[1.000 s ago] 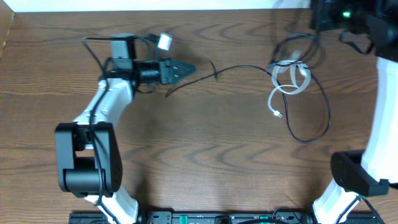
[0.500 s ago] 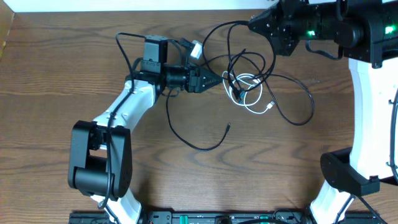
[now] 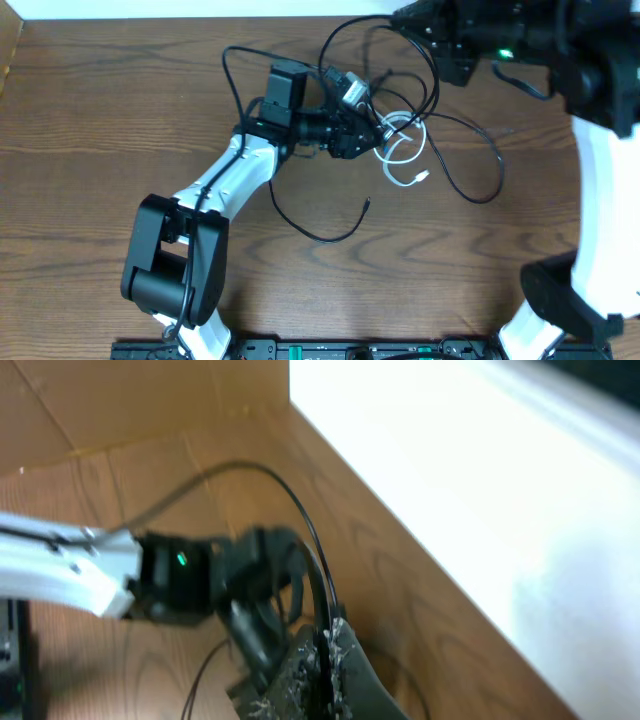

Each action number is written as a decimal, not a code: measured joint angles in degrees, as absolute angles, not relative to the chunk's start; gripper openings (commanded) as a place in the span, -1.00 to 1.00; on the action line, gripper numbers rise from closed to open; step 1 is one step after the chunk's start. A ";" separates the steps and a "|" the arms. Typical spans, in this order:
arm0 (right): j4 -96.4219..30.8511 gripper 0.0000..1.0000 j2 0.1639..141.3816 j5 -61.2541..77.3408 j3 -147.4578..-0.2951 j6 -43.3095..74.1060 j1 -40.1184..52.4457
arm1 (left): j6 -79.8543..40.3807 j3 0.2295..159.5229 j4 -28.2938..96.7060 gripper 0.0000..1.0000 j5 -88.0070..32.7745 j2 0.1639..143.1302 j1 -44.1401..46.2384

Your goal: Untangle cables

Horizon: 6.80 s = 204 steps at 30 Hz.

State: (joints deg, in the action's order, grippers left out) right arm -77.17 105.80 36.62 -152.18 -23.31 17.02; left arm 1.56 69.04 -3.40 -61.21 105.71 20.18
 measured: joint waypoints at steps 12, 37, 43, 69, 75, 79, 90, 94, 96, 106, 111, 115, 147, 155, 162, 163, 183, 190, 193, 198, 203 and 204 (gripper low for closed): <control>-76.49 -0.98 95.81 31.81 -152.64 -18.31 17.02 | 1.10 69.01 -10.52 -0.86 -50.63 105.71 25.67; -92.33 0.98 110.19 -15.68 -152.62 5.82 7.73 | -4.54 68.90 -9.21 -0.85 -56.49 73.30 13.52; -95.77 0.98 115.57 0.34 -152.62 -3.22 7.64 | -4.51 68.90 -9.04 -0.86 -56.95 67.18 9.54; -97.10 0.99 128.62 22.63 -137.43 -34.13 25.19 | -17.17 68.73 -22.76 -0.86 -57.34 50.76 -14.63; -96.16 0.98 128.62 21.98 -132.64 -35.55 29.21 | -18.24 68.73 -22.46 -0.85 -57.34 51.94 -17.37; -93.78 0.99 128.62 19.66 -127.11 -35.86 29.80 | -18.26 68.73 -22.52 -0.86 -57.36 51.70 -19.97; -86.00 0.99 128.62 14.90 -117.36 -36.32 29.47 | -22.20 68.73 -26.20 -0.86 -57.34 51.64 -31.31; -83.00 0.82 128.62 14.55 -114.54 -36.29 29.43 | -25.36 68.73 -30.44 -0.86 -57.41 51.64 -34.30; -81.06 0.39 128.62 14.50 -113.01 -36.16 29.43 | -27.22 68.73 -31.73 -0.86 -57.49 51.64 -35.59; -71.07 -0.98 128.62 9.98 -108.99 -28.27 28.29 | -32.88 68.75 -37.89 -0.86 -57.60 51.64 -36.64; -67.09 -0.98 128.62 0.91 -108.92 -22.11 26.33 | -35.66 68.93 -41.06 -0.86 -57.60 51.59 -36.64; -64.27 -0.98 128.62 -8.14 -108.92 -16.19 23.22 | -36.47 69.47 -41.15 -0.86 -57.74 51.59 -36.64; -71.55 0.98 128.62 29.95 -108.90 -24.49 5.04 | -40.53 72.60 -40.71 -0.85 -63.99 56.07 -36.64; -73.41 0.99 128.62 29.26 -108.88 -31.81 16.56 | -40.56 72.60 -40.56 -0.85 -70.63 57.78 -36.64; -66.13 0.99 128.62 10.87 -108.88 -19.66 24.82 | -41.65 72.60 -40.51 -0.85 -77.36 61.01 -36.64; -65.54 0.98 128.62 7.60 -108.88 -17.21 25.36 | -42.06 72.60 -40.49 -0.85 -78.52 61.36 -36.64; -74.43 0.99 117.25 35.00 -112.79 -29.78 28.73 | -39.51 72.66 -34.54 -0.85 -83.79 75.09 -21.15; -75.79 0.99 114.83 40.07 -113.16 -40.07 36.10 | -38.72 72.66 -36.95 -0.86 -81.10 76.38 -21.17; -69.97 0.98 114.83 40.86 -113.16 -42.24 39.18 | -38.74 72.69 -38.35 -0.85 -80.62 76.29 -21.17; -54.72 0.98 114.83 41.82 -113.19 -40.64 43.55 | -38.74 72.66 -38.54 -0.85 -80.60 76.27 -21.17; -45.39 -0.10 114.83 42.28 -113.19 -36.27 45.82 | -38.72 72.66 -38.63 -0.86 -80.60 76.27 -21.17; -43.97 -0.97 114.83 42.30 -113.19 -35.33 46.04 | -38.74 72.66 -38.63 -0.86 -80.64 76.27 -21.17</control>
State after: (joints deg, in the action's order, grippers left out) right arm -43.97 114.83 42.30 -113.19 -35.33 46.04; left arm -38.74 72.66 -38.63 -80.64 76.27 -21.17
